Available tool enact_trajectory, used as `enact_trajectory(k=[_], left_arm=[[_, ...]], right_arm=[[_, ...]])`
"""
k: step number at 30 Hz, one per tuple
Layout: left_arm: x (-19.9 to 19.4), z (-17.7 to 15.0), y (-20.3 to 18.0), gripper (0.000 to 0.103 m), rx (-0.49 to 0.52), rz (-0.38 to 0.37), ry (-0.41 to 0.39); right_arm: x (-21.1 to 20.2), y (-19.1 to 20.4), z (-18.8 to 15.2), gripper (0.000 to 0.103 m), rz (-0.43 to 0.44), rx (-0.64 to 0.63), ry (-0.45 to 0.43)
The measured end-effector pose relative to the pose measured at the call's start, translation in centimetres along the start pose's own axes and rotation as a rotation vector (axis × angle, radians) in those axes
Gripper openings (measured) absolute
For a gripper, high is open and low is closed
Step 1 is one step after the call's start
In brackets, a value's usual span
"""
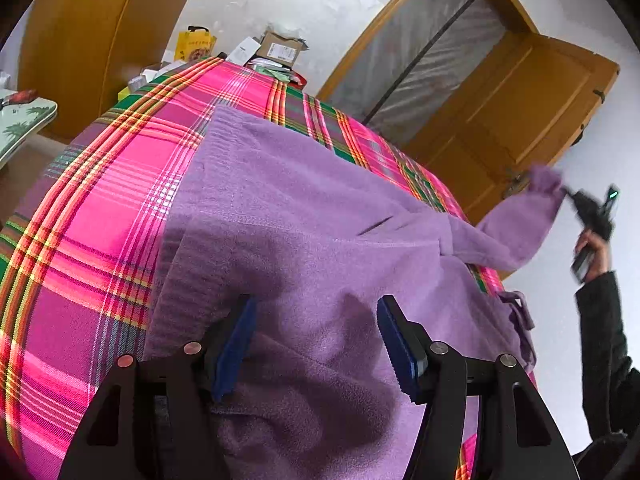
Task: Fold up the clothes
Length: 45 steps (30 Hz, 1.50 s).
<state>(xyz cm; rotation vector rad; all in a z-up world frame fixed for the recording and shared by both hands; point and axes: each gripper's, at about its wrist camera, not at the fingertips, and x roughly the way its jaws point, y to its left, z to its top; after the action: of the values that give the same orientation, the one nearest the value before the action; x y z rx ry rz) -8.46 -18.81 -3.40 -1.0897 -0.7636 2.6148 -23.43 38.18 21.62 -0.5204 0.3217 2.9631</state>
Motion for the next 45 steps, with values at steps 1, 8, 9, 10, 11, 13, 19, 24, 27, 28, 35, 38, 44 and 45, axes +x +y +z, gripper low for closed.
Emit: enact_trajectory(k=[1,8,9,10,11,13,19,24,27,28,35,38,44,45], left_arm=[[0.0,0.0,0.0,0.065,0.0,0.0,0.0],[-0.1,-0.1,0.0,0.065,0.0,0.0,-0.001],[-0.1,-0.1,0.0,0.065,0.0,0.001,-0.001],[-0.2,-0.1,0.0,0.065,0.0,0.003,-0.002],[-0.3,-0.2,-0.2,0.065,0.003,0.017,-0.004],[-0.9,-0.5,-0.5,0.065,0.005,0.037,-0.01],[-4.4,-2.1,-1.1,0.065,-0.015,0.117,-0.071],[-7.2,-3.7,-0.4,0.065,-0.032,0.237,-0.1],[-8.6,-5.1,0.2,0.065,-0.066,0.274,-0.099],[-8.7,-5.6,0.4,0.065,-0.085,0.275,-0.091],[-9.3,-8.0,0.7,0.065,-0.169,0.248,-0.062],[-9.6,-8.2,0.9,0.065,-0.194,0.218,-0.066],[-9.9,-7.3,0.7,0.051,-0.162,0.2,-0.129],[-10.0,-7.1,0.8,0.041,-0.156,0.195,-0.13]], right_arm=[[1.4,-0.9,-1.4,0.003,-0.037,-0.002,0.052],[6.2,-5.0,-10.8,0.02,-0.172,-0.011,0.363],[5.7,-5.1,-11.2,0.026,-0.183,-0.003,0.355],[5.1,-5.1,-11.2,0.032,-0.186,0.01,0.339],[4.5,-4.9,-11.0,0.033,-0.184,0.024,0.323],[3.3,-4.1,-10.5,0.034,-0.158,0.05,0.289],[-2.8,5.1,-12.0,0.035,0.218,-0.017,0.235],[-5.8,14.3,-18.3,0.034,0.564,-0.093,0.344],[-6.8,18.6,-21.8,0.034,0.714,-0.12,0.415],[-7.2,19.8,-22.6,0.034,0.734,-0.143,0.421],[-8.4,26.1,-25.0,0.034,0.855,-0.239,0.426],[-8.6,27.6,-24.4,0.039,0.885,-0.261,0.429],[-7.0,31.8,-23.7,0.043,0.908,-0.334,0.479],[-6.4,32.5,-23.7,0.043,0.904,-0.343,0.492]])
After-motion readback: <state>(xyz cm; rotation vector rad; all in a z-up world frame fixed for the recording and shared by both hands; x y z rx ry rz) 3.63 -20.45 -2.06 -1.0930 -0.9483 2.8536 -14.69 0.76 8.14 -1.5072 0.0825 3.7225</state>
